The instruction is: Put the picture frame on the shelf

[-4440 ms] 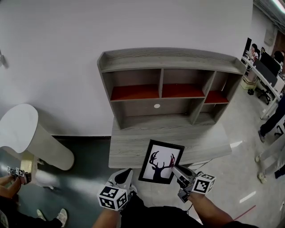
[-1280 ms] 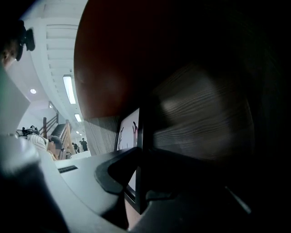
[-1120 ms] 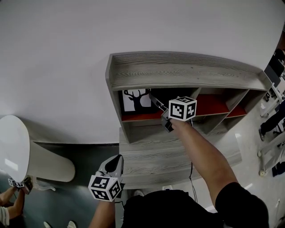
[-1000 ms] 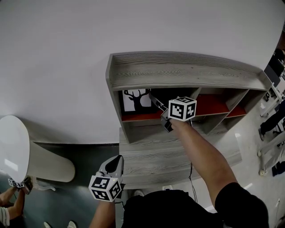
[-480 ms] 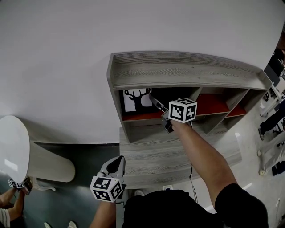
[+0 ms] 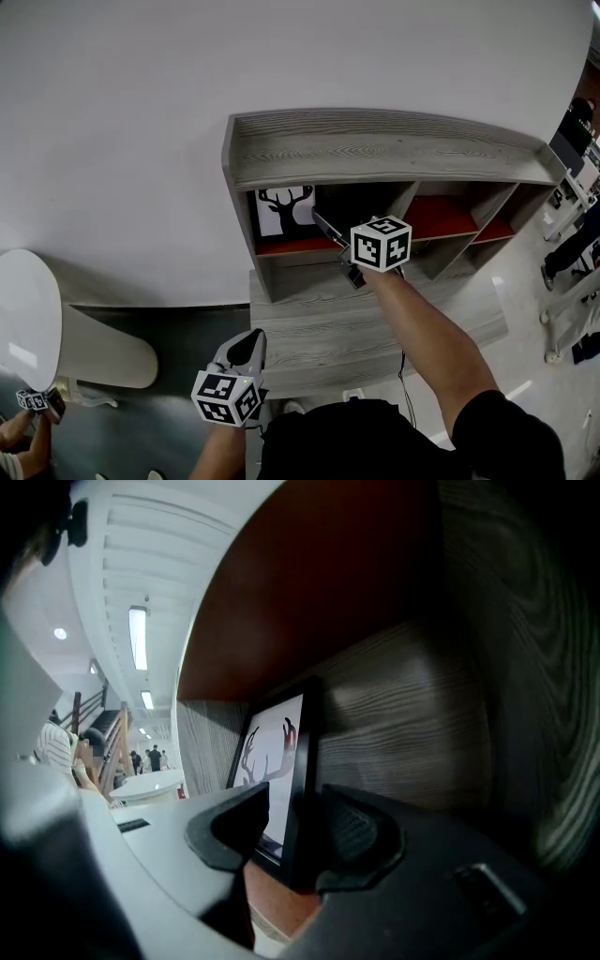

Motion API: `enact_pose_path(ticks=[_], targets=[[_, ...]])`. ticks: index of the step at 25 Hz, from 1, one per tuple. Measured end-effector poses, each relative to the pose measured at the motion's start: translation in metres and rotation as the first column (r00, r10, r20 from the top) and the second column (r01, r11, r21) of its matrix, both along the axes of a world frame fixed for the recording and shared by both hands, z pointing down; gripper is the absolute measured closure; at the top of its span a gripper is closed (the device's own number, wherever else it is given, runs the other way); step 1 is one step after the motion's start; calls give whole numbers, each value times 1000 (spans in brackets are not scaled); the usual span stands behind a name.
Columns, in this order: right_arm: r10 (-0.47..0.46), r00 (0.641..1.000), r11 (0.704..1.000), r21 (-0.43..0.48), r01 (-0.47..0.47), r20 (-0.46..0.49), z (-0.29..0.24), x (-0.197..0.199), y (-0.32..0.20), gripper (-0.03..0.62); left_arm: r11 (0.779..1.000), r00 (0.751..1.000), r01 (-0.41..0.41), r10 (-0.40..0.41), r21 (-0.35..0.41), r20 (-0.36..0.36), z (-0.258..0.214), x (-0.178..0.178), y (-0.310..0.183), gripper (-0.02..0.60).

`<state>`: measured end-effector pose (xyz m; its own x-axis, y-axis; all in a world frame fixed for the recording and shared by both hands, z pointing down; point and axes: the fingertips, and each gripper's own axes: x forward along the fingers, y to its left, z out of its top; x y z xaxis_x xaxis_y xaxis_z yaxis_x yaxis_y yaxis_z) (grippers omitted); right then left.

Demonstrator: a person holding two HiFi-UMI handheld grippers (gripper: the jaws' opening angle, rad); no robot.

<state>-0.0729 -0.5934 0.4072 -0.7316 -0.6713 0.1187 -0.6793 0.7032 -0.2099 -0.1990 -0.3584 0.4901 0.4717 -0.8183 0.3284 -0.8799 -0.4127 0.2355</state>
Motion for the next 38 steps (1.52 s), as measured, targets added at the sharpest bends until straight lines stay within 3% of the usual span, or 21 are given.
enact_pose_path(ticks=[4,8,12,19,23,30,38], targets=[[71,996,996,53,-68,-51,-2,15,13,411,1000,1000,-24,24,12,-1,-4,2,3,572],[140,990,988,66,-138,-25,-4,41,45,408,999,999,-44,44,24,-1,-8,2,8,572],[150,989,989,11,-150,-4,18,54,101,415,997,998,-64,64,34,8,-13,1,12,572],[157,987,982,-107,-158,-20,80,50,209,567,989,989,-146,145,36,25,-12,8,22,572],[140,990,979,-150,-139,-8,98,47,252,579,983,983,-181,180,37,35,-10,16,33,572],[124,992,985,-114,-127,-36,88,62,271,580,986,987,-157,155,50,45,-13,25,55,572],[33,999,996,-82,-33,-5,61,86,293,580,994,996,-82,80,75,28,-26,60,78,572]])
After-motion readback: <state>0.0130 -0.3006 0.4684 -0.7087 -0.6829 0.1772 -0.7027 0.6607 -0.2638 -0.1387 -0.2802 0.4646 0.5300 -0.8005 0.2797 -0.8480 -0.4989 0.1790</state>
